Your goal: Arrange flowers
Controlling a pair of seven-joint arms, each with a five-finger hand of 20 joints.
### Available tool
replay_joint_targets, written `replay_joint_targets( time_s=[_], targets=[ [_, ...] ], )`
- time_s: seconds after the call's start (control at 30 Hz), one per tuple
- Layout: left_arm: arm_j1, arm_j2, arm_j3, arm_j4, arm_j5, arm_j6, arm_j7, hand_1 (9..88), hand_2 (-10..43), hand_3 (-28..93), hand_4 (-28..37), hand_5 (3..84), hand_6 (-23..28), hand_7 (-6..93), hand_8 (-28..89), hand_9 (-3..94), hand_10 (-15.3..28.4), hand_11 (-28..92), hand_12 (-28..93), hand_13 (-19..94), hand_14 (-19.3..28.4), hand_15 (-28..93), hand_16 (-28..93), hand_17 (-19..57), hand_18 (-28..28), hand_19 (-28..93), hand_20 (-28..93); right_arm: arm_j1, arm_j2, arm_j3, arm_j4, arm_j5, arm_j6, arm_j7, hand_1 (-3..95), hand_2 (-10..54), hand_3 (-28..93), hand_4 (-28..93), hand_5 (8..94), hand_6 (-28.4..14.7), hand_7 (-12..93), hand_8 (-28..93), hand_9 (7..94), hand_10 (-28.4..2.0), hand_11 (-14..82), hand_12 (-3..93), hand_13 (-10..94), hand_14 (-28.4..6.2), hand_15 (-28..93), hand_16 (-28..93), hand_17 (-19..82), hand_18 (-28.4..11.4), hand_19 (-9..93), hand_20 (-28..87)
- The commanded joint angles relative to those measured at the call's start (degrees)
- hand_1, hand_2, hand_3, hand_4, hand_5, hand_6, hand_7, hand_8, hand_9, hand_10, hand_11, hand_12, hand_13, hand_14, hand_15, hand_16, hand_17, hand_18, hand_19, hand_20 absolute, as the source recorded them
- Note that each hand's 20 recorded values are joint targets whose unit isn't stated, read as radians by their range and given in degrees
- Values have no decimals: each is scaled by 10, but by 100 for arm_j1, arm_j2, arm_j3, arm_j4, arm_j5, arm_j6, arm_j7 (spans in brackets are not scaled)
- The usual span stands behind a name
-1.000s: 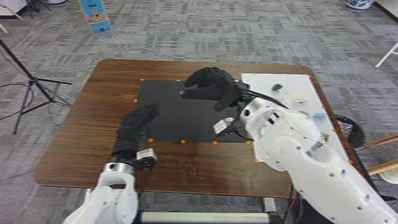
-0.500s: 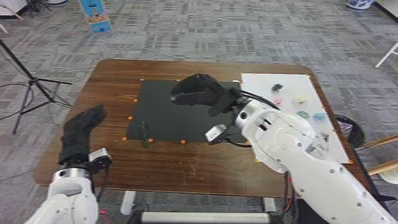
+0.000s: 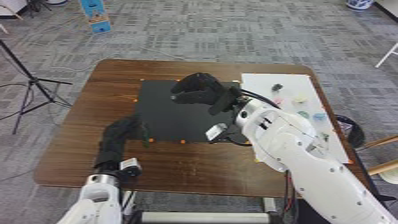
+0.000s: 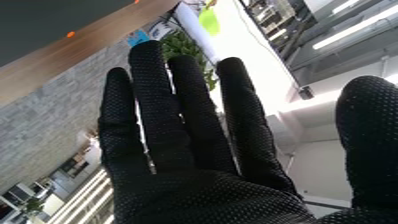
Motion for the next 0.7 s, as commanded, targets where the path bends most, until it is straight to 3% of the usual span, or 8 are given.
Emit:
replay_joint_targets(
  time_s=[0.03,0.1,0.23,0.4,0.5,0.6,0.67,0.7],
  targets=[
    [178,-340,605,-13,44,-153,-136,242,111,751,-283,502,17,176,-87,498,123,179,115,378,129,116,-24,44,85,37,145,-45,56,0,-154,-34,21,-44,185,52,628,-93,496,-63,140,-39,540,-207,98,226,468,-219,306,291,161,-233,493,431],
    [104,-388,693,47,71,-126,-139,242,111,751,-283,502,17,176,-88,498,123,180,116,378,129,116,-24,44,85,37,145,-61,38,8,-141,-77,8,-70,185,52,628,-94,496,-64,140,-39,540,-207,97,226,468,-219,307,291,161,-233,493,431],
    [-111,-539,698,194,75,-124,-217,243,110,752,-283,502,17,177,-87,499,122,181,116,376,127,116,-24,44,85,37,145,-10,-77,65,-12,-82,-147,-119,185,52,629,-95,495,-63,141,-39,538,-208,96,226,466,-219,306,290,160,-233,492,430],
    [-205,-544,693,224,78,-121,-219,242,110,753,-283,501,17,177,-88,499,121,181,116,376,127,116,-24,44,84,37,145,-33,-84,71,-21,-92,-158,-116,184,52,629,-95,494,-63,141,-39,538,-209,97,227,464,-219,305,290,160,-232,491,428],
    [-156,-518,652,168,81,-105,-195,242,110,753,-283,501,16,178,-88,499,122,182,116,376,127,116,-24,44,84,37,145,-57,-56,68,-50,-71,-135,-93,184,52,629,-95,494,-63,142,-39,538,-208,97,226,464,-219,305,290,160,-232,490,428],
    [-30,-497,579,-11,46,-46,-155,243,110,752,-283,502,16,178,-88,499,122,182,116,376,127,116,-24,43,85,38,145,-92,-41,97,-69,-60,-137,-93,184,52,628,-95,494,-63,141,-39,538,-208,97,226,464,-218,305,290,160,-232,490,428],
    [99,-414,537,-177,68,-97,-109,243,110,752,-283,501,16,179,-88,500,122,183,116,376,127,116,-24,43,84,38,145,-123,-10,110,-99,-69,-102,-87,184,52,629,-94,493,-63,141,-39,538,-209,97,226,464,-218,305,290,160,-232,490,428],
    [140,-413,498,-219,118,-144,-112,242,110,752,-283,502,16,179,-88,500,122,183,117,376,126,116,-24,43,85,38,145,-140,7,130,-110,-47,-85,-94,184,52,628,-94,493,-63,141,-39,538,-209,97,226,464,-218,305,290,159,-232,491,428]
  ],
)
